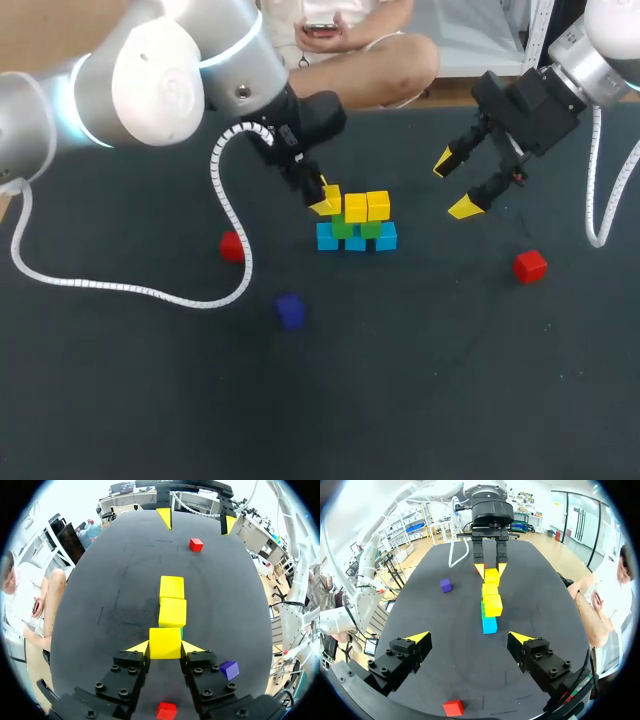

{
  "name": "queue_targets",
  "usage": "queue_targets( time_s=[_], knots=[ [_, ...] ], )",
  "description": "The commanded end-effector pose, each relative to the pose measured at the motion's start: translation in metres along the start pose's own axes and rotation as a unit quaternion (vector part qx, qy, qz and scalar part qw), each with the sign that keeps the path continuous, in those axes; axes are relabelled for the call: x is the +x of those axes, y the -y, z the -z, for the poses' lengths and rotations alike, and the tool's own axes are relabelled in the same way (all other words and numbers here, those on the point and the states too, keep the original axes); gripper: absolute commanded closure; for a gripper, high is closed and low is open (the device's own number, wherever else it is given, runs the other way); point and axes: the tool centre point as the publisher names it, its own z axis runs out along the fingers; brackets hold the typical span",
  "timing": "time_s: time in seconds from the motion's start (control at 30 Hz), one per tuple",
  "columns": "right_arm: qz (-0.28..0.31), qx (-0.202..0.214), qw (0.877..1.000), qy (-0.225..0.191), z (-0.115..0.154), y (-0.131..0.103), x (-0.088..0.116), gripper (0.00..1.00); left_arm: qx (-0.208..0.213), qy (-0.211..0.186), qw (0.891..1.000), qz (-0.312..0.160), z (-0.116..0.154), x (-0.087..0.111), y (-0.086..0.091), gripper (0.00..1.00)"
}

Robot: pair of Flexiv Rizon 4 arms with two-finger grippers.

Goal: Place the blue cubes, place green cubes on the blue cubes, place the yellow cubes on the green cubes, then place the red cubes on the yellow cubes, and place purple cube on the red cubes.

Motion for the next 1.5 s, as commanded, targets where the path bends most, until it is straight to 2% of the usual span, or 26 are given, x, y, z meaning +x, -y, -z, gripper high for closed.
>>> queue_targets(
  time_s=[0.03,1.5],
  knots=[
    [0.000,0.000,1.000,0.001,-0.0002,0.0002,0.0001,0.00,0.003,-0.001,1.000,-0.003,-0.0009,-0.0021,-0.0005,1.00],
    [0.000,0.000,1.000,0.001,-0.0002,0.0002,0.0001,0.00,0.013,0.004,1.000,-0.006,-0.0075,-0.0021,-0.0032,1.00]
  ],
)
